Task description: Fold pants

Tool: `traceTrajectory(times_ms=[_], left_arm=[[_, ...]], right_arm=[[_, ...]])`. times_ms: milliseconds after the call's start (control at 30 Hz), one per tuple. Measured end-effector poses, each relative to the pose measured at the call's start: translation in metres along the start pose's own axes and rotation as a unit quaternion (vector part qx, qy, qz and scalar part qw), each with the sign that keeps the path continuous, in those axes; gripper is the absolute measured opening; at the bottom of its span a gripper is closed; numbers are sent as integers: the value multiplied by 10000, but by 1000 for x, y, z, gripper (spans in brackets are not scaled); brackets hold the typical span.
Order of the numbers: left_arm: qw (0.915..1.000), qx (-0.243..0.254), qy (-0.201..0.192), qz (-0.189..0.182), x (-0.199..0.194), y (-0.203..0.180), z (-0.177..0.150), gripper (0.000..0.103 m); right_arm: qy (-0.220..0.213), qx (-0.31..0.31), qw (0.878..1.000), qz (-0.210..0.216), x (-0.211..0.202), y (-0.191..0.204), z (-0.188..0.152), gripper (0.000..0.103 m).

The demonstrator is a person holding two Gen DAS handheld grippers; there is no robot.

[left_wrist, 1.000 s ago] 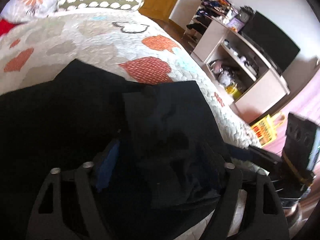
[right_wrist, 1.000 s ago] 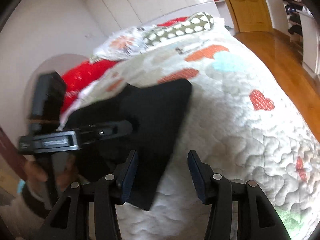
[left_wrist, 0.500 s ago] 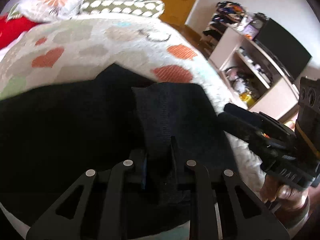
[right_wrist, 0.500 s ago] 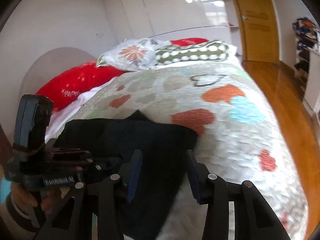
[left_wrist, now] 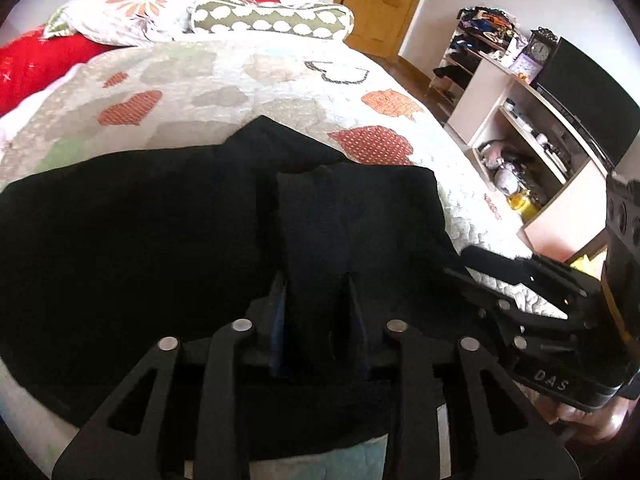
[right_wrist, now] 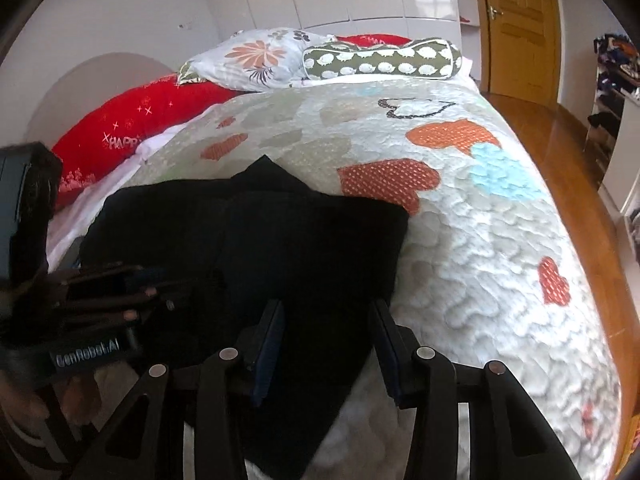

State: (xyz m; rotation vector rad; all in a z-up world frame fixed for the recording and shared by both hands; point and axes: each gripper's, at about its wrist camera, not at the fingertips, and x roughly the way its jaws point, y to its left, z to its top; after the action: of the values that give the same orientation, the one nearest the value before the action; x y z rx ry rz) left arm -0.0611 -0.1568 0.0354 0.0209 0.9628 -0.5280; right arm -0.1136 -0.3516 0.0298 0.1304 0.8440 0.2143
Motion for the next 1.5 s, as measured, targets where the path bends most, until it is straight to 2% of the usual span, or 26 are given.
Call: traceTrajectory(times_ms=[33,67,333,467,533,733,867,967,1033,1133,1367,1500], left_arm=[[10000,-12,-66,41,-5,2,-2,41],[9999,-19,-104,67,-8,3,-4,43],[9988,-88,-329,361,-32,15,-19,43],[9973,-197,-524,481,-42,25,-28,43],[9964,-237,-609,543,-43,32,-33,43],[9952,-502,-758,355,-40,56,-44,43],[9950,-473,-775,409,-38,64,-47,43],[9935,-420,-857,614,-42,66,-47,43],[9926,-417,-888,722,-44,69,-48,43],[9921,-537,-923,654,-47,74,-48,43],[9908,-648,-927,739,-46,79,-49,43],[9906,-626,-929,783,-44,78,-49,43]], right_arm=[[10,33,10000,20,-2,0,-4,44],[21,69,10000,17,-1,0,-6,44],[18,-39,9999,-167,8,13,-20,52],[-61,-224,9996,-154,12,19,-24,67],[-92,-295,9994,-168,13,21,-25,70],[-252,-255,9994,23,14,16,-30,78],[-196,-229,9995,86,17,17,-28,83],[-173,-239,9995,99,19,17,-27,87],[-181,-256,9995,75,19,19,-27,88],[-59,-297,9995,11,20,21,-21,88],[-196,123,9995,-205,30,15,-3,88],[-150,63,9995,-263,30,17,-4,89]])
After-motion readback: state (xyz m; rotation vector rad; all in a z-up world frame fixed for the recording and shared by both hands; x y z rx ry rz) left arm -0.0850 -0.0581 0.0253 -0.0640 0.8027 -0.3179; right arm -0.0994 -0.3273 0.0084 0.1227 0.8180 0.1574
